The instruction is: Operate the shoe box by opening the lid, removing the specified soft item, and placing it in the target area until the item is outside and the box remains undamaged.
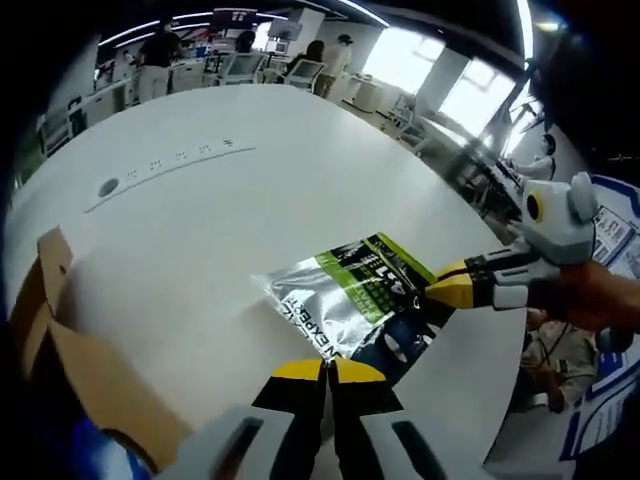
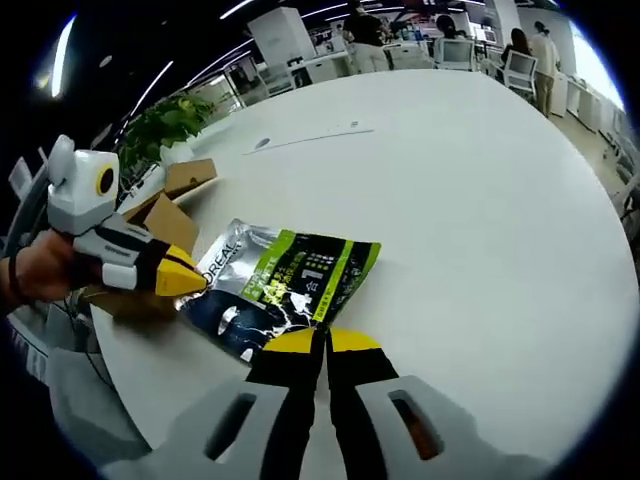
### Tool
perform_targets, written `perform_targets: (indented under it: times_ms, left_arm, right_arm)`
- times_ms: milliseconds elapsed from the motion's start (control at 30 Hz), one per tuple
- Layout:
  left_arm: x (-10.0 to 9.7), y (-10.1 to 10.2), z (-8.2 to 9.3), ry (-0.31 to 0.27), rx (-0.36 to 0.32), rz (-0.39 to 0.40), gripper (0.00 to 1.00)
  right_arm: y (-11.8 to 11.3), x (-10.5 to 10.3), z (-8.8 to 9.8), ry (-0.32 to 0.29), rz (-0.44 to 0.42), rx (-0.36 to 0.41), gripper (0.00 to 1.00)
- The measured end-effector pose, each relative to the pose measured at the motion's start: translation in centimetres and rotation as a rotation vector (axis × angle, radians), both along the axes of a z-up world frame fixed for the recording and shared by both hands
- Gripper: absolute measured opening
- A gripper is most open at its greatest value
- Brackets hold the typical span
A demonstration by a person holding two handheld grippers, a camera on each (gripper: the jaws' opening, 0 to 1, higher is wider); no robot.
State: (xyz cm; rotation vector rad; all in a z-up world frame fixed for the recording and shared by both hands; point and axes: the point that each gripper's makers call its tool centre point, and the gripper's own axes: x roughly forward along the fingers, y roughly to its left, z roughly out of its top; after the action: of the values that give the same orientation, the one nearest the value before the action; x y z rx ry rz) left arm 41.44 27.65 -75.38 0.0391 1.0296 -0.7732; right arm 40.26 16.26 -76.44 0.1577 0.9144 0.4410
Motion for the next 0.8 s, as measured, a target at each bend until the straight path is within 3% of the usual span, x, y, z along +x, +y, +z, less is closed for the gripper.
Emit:
perform_targets:
  times_ms: [500, 800]
  left_arm:
    - [-1.1, 0.0, -2.5, 0.092, 0.137, -0.089, 0.03]
    - [-1.5, 0.1, -2.9, 0.094, 0.180, -0.112, 0.07]
  right_arm:
    - [-0.2, 0.0, -1.8, 0.043, 0.025, -0.034, 0.01]
    - [-0.3, -0.2, -2.1, 0.046, 0.027, -0.042, 0.02]
